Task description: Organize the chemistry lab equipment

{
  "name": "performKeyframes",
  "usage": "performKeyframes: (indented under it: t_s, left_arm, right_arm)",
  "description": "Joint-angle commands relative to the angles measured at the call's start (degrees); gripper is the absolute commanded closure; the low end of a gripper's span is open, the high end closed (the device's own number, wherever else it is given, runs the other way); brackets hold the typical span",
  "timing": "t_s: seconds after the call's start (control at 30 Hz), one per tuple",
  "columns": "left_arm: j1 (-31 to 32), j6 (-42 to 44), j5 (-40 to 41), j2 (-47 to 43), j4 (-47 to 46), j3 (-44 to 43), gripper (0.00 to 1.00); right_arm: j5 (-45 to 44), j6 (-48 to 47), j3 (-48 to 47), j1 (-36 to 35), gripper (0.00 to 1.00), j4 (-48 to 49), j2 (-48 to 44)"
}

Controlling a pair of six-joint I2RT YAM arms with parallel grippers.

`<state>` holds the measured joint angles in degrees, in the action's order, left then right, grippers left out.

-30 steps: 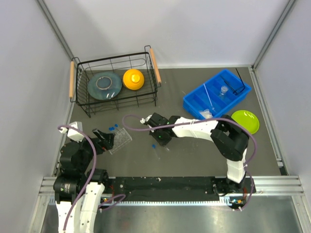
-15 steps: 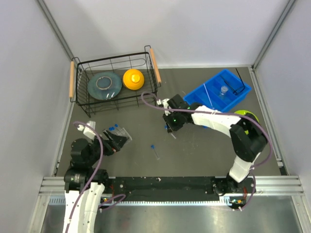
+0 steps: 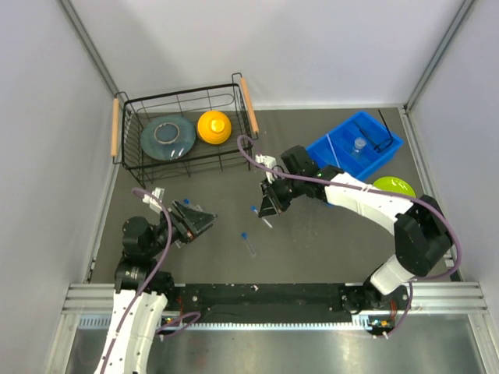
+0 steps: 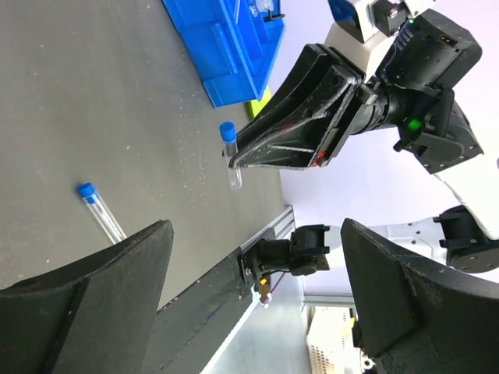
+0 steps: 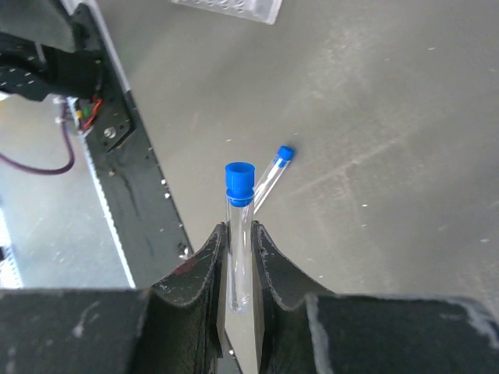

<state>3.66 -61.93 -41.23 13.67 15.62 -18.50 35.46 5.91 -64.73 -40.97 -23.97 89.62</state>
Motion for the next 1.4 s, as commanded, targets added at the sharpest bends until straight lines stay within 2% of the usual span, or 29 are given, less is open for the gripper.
performKeyframes:
  t_s: [0.0, 0.07, 0.17, 0.2, 0.3, 0.33, 0.4, 0.6, 0.97, 1.2, 1.37]
  left_arm:
    - [3.79, -3.28, 0.97, 3.28, -9.11, 0.22, 0.06]
    - [6.78, -3.28, 4.74, 4.95, -10.25, 0.05, 0.06]
    - [16.79, -3.11, 14.48, 9.34, -12.09, -0.92, 0.06]
    - [22.39, -3.11, 16.95, 12.4, -12.62, -1.71, 0.06]
    - [28.75, -2.84, 23.73, 18.73, -14.37, -3.73, 0.09]
    - [29.38, -3.28, 24.61, 20.15, -15.08, -3.91, 0.14]
    - [30.43, -4.07, 25.67, 23.83, -19.63, -4.17, 0.16]
    - [32.46, -4.6, 27.08, 31.23, -22.91, -7.07, 0.23]
    - [34.66, -4.78, 26.56, 35.9, -25.99, -8.13, 0.37]
    - [36.15, -5.57, 26.55, 36.25, -26.51, -7.78, 0.55]
    - [36.77, -6.27, 26.47, 36.16, -26.87, -7.43, 0.72]
  right_arm:
    - [8.65, 1.21, 0.66, 0.19, 0.91, 4.1, -3.23]
    - [9.53, 1.21, 1.01, 0.19, 0.9, 4.45, -3.67]
    - [10.15, 1.29, 1.36, 0.1, 0.9, 4.54, -4.28]
    - [10.24, 1.21, 1.45, 0.1, 0.9, 4.63, -4.28]
    - [10.77, 1.29, 2.15, 0.1, 0.9, 4.81, -5.16]
    - [10.85, 1.21, 2.24, -0.07, 0.9, 4.81, -5.42]
    - [11.12, 1.12, 2.76, -0.16, 0.9, 4.98, -6.3]
    - [11.56, 0.94, 3.47, -0.69, 0.9, 5.33, -7.27]
    - [12.17, 0.59, 3.21, -1.39, 0.89, 5.33, -6.92]
    - [11.65, 0.42, 3.03, -1.66, 0.89, 5.25, -6.57]
    - [11.03, -0.11, 3.03, -2.18, 0.89, 5.16, -6.66]
